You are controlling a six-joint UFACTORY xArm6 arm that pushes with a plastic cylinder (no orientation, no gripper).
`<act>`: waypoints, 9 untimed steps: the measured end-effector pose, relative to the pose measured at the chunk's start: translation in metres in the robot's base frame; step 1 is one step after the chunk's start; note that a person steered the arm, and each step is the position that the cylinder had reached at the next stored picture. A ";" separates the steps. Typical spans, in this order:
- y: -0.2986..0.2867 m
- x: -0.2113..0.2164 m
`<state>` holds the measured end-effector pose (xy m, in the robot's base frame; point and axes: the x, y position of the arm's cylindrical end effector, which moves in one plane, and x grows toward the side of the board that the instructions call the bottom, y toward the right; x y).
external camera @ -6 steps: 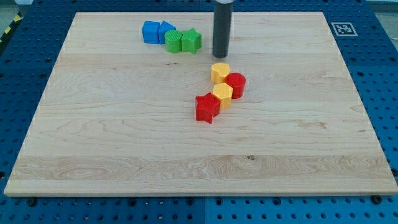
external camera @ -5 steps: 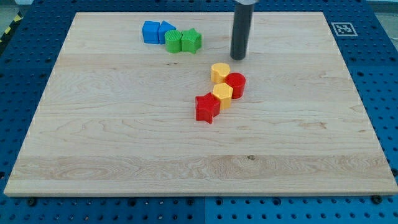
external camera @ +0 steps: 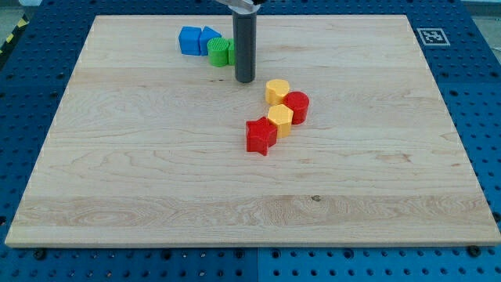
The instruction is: Separate the blue triangle and the blue cube
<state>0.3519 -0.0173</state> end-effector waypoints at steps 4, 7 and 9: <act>0.012 -0.108; -0.112 -0.061; -0.115 -0.039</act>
<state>0.3129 -0.1320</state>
